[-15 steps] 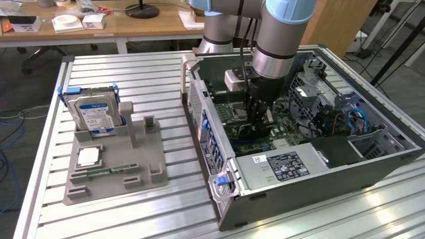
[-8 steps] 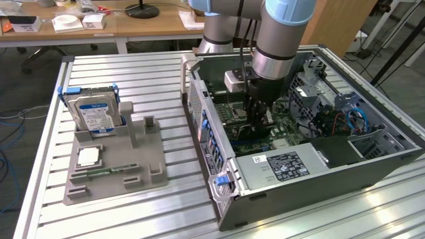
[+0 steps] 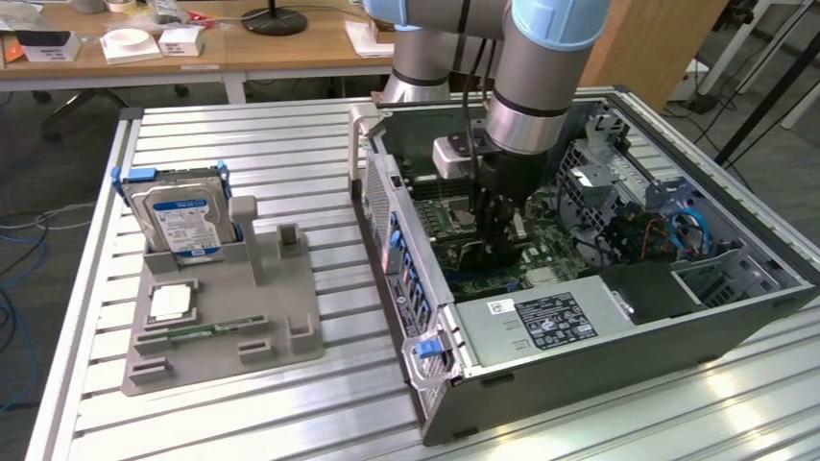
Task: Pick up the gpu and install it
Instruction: 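Insert the gpu into the slot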
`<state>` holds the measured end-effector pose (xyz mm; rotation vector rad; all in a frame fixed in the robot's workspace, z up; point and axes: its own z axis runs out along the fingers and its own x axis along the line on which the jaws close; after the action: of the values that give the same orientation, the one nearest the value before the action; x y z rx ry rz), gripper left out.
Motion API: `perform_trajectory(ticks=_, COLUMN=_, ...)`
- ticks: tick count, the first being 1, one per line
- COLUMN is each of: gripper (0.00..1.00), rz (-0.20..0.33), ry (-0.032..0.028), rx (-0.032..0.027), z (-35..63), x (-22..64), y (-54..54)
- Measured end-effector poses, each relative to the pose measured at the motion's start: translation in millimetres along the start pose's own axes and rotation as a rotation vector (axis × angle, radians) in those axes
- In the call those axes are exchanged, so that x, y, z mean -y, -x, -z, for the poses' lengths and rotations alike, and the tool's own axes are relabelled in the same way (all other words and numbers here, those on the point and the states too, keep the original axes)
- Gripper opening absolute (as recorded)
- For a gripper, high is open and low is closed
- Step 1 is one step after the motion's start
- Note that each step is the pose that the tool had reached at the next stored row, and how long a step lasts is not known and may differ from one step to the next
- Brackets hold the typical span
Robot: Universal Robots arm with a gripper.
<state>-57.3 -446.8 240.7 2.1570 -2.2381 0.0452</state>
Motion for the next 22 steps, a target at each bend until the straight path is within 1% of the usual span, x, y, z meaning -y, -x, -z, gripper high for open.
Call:
perform_trajectory(ticks=13, gripper=0.26, rz=0.000, ry=0.0003, rx=-0.0001, z=-2.7, x=-1.2, y=0.1)
perform_trajectory(ticks=21, gripper=0.26, rz=0.000, ry=0.0002, rx=-0.0002, z=-2.7, x=-1.2, y=0.1)
perform_trajectory(ticks=22, gripper=0.33, rz=0.000, ry=0.0000, rx=0.0004, z=-3.0, x=-1.3, y=0.2)
